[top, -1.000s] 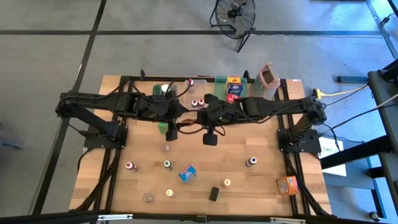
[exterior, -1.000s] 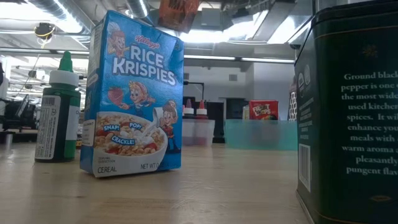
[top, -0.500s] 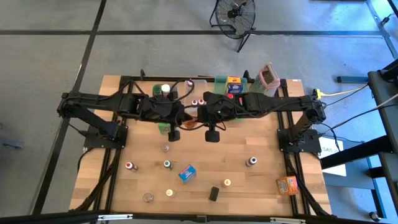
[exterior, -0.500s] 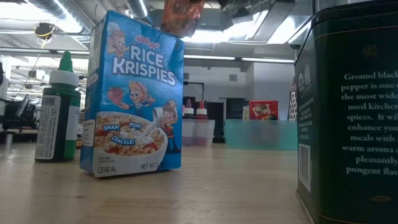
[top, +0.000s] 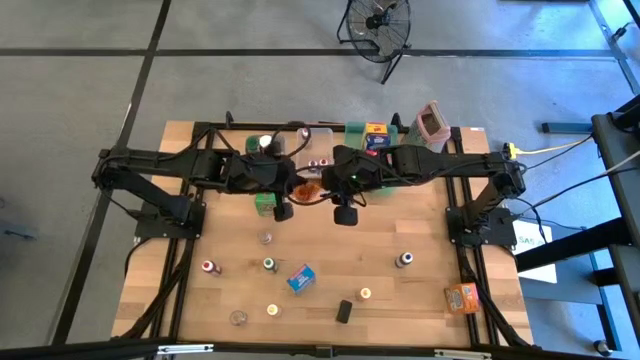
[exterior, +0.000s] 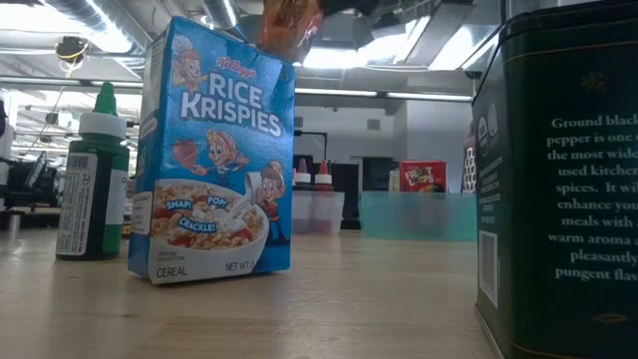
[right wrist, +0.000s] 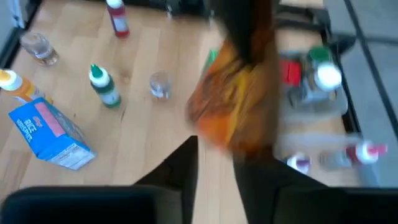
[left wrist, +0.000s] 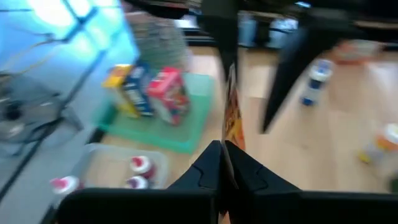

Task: Pick & Place Kitchen Items
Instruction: Put the brown seasoning pack into the gray bin

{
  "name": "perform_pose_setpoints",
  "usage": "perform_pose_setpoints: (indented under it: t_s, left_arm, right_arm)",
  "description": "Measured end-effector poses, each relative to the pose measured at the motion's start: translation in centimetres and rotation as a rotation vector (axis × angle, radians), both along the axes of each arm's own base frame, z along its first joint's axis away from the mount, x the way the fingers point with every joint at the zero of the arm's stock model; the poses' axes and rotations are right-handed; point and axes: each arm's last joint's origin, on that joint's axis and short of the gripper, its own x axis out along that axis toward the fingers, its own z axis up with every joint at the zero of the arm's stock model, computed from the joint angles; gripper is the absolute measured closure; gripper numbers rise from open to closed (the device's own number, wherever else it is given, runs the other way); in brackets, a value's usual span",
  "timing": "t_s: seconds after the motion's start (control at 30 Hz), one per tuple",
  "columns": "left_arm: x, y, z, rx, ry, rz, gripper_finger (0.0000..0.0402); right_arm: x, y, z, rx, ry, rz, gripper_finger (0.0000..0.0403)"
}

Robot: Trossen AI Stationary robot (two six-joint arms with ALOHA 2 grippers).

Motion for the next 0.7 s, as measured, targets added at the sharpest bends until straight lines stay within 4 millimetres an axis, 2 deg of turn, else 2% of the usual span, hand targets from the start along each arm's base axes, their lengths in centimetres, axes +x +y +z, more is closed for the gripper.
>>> perform_pose_setpoints:
  t_s: [0.2, 0.3, 0.47, 0.57, 0.7]
  left_arm:
    - [-0.8, 0.7, 0.0, 0.050, -0.024, 0.279, 0.0399]
    - [-1.5, 1.3, -0.3, 0.097, -0.029, 0.468, 0.0399]
    - [-2.5, 2.2, -0.6, 0.170, -0.107, 0.766, 0.0399]
    - [-2.9, 2.9, -1.5, 0.196, -0.143, 0.880, 0.0400]
    - [-3.2, 4.1, -3.7, 0.134, -0.191, 0.989, 0.0400]
  right_arm:
    - [-1.7, 0.2, -1.0, 0.123, 0.192, -0.038, 0.0260]
    - [-2.3, 0.4, -1.4, 0.173, 0.275, -0.032, 0.0257]
    - [-2.4, 0.8, -2.1, 0.181, 0.306, -0.042, 0.0258]
    - [-2.4, 0.8, -2.4, 0.183, 0.312, -0.041, 0.0258]
    - [-2.1, 0.4, -3.0, 0.240, 0.316, -0.026, 0.0258]
